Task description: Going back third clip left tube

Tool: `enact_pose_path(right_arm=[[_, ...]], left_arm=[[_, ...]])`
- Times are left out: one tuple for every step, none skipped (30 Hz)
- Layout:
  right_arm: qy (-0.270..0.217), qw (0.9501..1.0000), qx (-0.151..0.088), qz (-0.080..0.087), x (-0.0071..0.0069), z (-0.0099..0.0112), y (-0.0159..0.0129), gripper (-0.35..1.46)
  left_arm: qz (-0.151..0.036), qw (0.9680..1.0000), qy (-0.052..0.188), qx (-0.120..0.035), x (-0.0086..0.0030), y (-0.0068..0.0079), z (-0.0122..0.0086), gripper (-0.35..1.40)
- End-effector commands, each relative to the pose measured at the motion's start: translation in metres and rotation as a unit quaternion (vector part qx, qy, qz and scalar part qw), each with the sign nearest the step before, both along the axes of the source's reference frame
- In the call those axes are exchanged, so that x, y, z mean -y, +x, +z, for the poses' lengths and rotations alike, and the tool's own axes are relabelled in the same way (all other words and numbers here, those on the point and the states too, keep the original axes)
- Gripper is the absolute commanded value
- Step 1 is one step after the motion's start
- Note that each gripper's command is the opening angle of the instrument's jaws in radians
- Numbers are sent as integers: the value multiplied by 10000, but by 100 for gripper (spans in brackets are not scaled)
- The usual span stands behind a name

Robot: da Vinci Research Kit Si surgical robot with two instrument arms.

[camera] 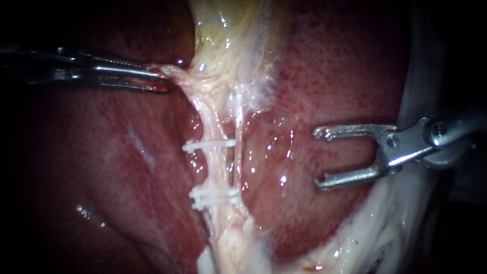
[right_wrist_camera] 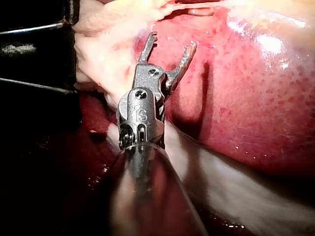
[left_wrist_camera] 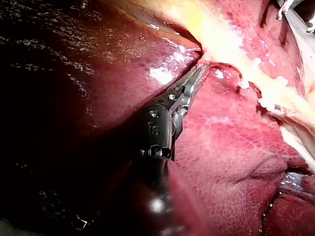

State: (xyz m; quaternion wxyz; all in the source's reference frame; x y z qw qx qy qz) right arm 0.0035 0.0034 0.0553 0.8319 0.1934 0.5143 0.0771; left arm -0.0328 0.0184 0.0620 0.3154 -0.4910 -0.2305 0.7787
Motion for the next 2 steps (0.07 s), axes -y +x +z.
enact_pose_path(right_arm=[[2,10000,-5,-7,0,0,0,50],[2,10000,-5,-7,0,-1,0,50]], left_arm=[[3,10000,1,2,0,0,-1,-35],[4,10000,1,3,0,0,-1,-35]])
